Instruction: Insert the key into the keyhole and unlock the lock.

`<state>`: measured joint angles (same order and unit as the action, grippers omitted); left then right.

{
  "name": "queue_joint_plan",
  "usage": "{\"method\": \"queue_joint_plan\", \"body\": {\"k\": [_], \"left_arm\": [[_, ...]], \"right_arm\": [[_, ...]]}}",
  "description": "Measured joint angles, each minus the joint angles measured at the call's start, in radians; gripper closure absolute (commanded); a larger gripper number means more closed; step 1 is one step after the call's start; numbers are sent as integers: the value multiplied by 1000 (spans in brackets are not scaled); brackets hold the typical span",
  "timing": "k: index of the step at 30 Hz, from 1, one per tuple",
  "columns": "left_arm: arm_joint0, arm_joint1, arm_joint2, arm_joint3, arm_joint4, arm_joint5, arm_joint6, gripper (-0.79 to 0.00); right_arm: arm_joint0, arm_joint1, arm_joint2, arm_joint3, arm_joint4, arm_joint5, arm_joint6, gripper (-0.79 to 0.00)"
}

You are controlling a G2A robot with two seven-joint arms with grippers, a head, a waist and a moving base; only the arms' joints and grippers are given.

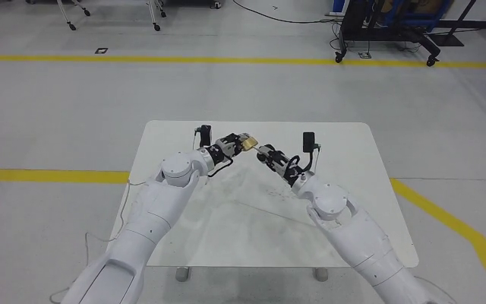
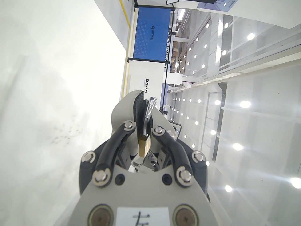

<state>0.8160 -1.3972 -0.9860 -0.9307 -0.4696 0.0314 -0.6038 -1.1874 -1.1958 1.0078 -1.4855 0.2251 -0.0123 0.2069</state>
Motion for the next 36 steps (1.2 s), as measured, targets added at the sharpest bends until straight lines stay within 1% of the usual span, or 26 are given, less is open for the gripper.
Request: {"method": "queue_joint_plan", "body": {"k": [10,12,15,22,24,25,29,32,36], "left_arm": [[0,-4,-8,5,0,4,-7,0],[0,-5,-13,7,-6,6,-4,0],[1,-5,-26,11,-26,11,0,0],[1,-5,-26,11,-26,11,0,0],[17,-7,-35,-1,-53,8,3,0],[27,-8,-42,-9,-78,7,3,0],[56,-14,-71,-24,-176,-30,17,0],[65,-14,-85,-26,-193,-56,27,0],[72,-14,-84,-40,-173,-69,25,0]], "right_arm": [[9,-12,1,11,-48,26,-31,0],[1,-15,4,1,-22,2,-14,0],[-8,-19,11,-10,68,-64,34,0],[-8,-18,11,-9,53,-54,30,0],[-10,-19,13,-13,45,-56,22,0],[-12,-20,12,-20,24,-62,1,0],[-35,-33,-13,-59,-110,-92,-192,0],[-44,-42,-35,-85,-192,-55,-292,0],[-31,-54,-63,-94,-237,35,-322,0]]}}
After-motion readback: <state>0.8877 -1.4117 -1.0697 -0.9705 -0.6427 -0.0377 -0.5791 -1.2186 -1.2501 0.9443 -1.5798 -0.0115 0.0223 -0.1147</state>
